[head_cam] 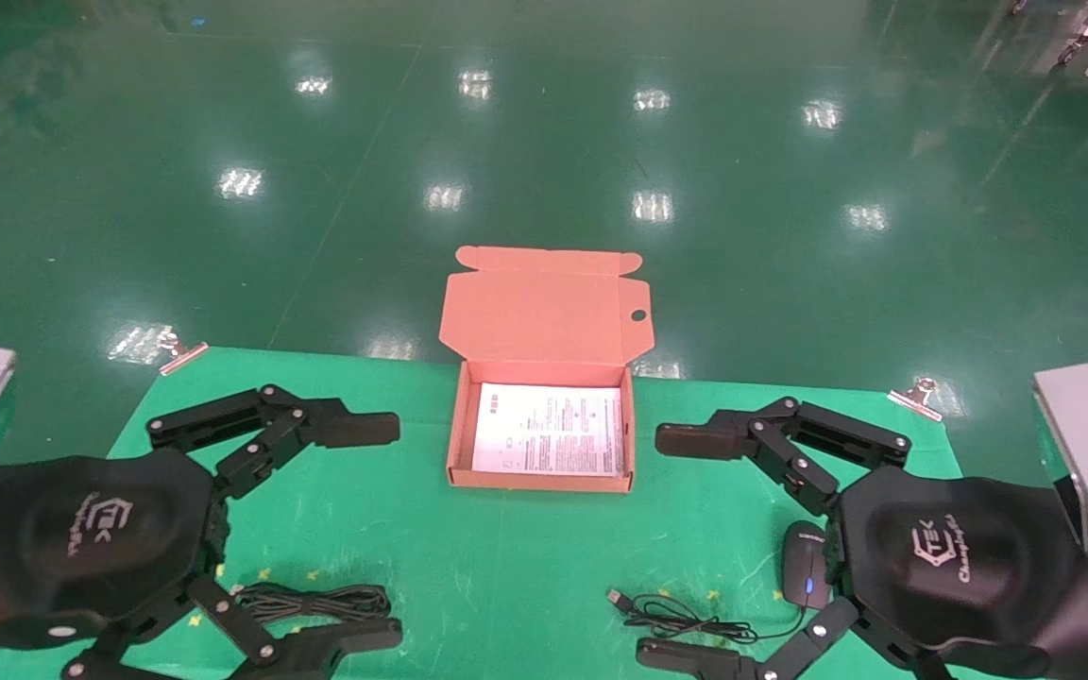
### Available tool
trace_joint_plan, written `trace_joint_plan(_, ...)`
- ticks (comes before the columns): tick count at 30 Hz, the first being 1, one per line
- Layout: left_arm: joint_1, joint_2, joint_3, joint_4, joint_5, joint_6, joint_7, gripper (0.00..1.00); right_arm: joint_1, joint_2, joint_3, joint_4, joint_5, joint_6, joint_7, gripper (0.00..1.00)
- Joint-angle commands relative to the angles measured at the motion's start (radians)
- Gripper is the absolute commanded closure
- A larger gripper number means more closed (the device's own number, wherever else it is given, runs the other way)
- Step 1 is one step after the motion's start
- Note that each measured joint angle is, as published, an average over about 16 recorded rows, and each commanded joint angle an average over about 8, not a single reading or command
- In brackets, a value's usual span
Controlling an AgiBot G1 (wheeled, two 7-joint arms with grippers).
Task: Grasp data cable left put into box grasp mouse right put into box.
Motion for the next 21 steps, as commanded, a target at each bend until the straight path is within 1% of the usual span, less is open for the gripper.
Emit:
trace_joint_plan(1, 0.0, 0.0, 0.0, 0.0, 0.0, 0.0, 0.0, 0.0, 0.0, 0.0, 0.0, 0.0, 0.0, 0.0, 0.0, 0.0)
trace_joint_plan(21, -0.003, 0.0, 0.003, -0.001, 0.008, -0.001, 0.001, 0.0, 0.0, 0.0, 0.0, 0.0, 0.0, 0.0, -0.001, 0.0)
